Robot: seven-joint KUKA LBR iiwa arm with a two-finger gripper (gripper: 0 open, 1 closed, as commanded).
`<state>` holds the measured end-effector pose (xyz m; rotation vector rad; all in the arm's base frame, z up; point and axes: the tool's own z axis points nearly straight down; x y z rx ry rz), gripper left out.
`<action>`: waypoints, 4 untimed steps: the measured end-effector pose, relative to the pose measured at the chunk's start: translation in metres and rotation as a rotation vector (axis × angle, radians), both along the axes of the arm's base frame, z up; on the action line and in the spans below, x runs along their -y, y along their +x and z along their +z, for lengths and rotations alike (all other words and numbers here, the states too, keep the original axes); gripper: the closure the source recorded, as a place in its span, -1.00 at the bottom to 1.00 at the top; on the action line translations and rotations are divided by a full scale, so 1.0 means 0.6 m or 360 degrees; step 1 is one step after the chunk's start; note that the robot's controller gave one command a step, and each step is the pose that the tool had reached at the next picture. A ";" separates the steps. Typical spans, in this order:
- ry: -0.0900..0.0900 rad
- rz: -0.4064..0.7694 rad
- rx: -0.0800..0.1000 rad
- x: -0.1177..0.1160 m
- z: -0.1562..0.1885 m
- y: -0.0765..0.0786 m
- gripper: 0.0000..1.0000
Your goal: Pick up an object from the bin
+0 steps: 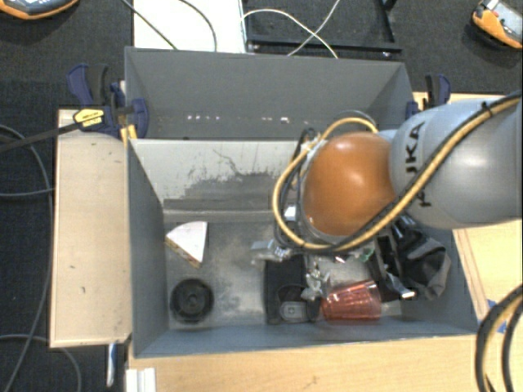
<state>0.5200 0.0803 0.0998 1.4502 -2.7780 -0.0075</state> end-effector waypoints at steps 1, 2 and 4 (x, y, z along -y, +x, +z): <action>0.0004 -0.0651 0.0022 0.055 -0.049 0.003 -1.00; 0.0008 0.0539 0.0008 0.010 -0.048 0.013 1.00; 0.0012 0.0589 -0.0003 0.008 -0.037 0.010 1.00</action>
Offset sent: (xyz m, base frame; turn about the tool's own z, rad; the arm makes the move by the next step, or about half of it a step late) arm 0.0073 -0.0055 -0.0298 -0.3772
